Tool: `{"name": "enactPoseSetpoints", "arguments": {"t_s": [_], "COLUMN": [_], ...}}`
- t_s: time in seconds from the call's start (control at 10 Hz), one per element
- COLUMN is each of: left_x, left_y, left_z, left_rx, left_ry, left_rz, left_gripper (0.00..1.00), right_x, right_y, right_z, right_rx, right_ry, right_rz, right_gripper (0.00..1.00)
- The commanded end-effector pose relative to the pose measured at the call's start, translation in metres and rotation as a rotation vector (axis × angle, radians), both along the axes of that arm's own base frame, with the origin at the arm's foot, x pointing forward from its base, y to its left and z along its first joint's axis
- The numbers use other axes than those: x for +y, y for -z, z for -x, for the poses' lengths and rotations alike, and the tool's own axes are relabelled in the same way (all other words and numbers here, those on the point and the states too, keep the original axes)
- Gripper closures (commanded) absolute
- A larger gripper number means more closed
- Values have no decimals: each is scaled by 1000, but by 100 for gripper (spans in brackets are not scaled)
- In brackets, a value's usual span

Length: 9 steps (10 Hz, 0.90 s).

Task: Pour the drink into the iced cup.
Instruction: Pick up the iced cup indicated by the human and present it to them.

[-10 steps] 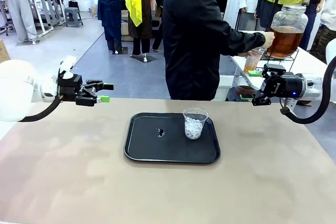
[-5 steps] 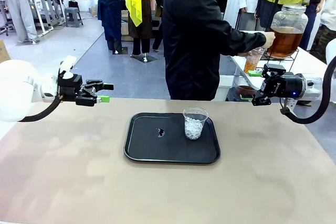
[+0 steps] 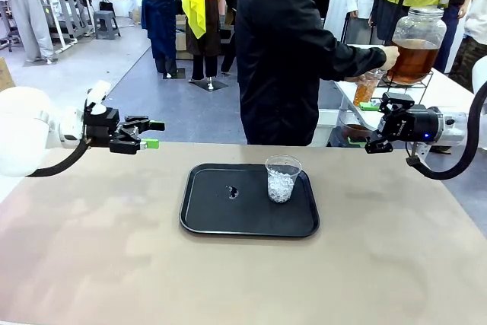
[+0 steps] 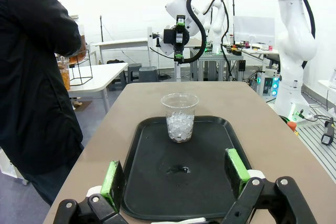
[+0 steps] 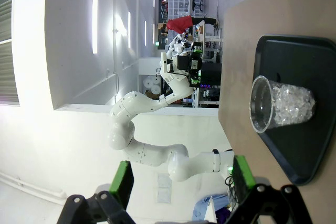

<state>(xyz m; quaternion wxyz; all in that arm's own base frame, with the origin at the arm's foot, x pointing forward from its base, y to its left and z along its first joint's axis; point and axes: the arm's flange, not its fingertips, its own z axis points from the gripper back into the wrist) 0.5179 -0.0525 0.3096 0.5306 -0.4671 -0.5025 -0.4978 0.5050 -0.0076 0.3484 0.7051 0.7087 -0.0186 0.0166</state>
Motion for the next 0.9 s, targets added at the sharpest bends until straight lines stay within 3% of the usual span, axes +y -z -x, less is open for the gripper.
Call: {"name": "enactPoseSetpoints", "arguments": {"t_s": [0.0,0.8], "left_x": [-2,-2], "left_y": [-3,-3], "left_z": [-1,-1], "left_rx": [-4,-4], "left_ry": [-10,-10], "left_rz": [6,6], "left_gripper": [0,0], "right_x": [1,1], "right_y": [-2,-2], "right_z": [0,0], "right_rx": [-4,-4], "right_ry": [3,3], "right_rz": [3,3], "right_gripper": [0,0]}}
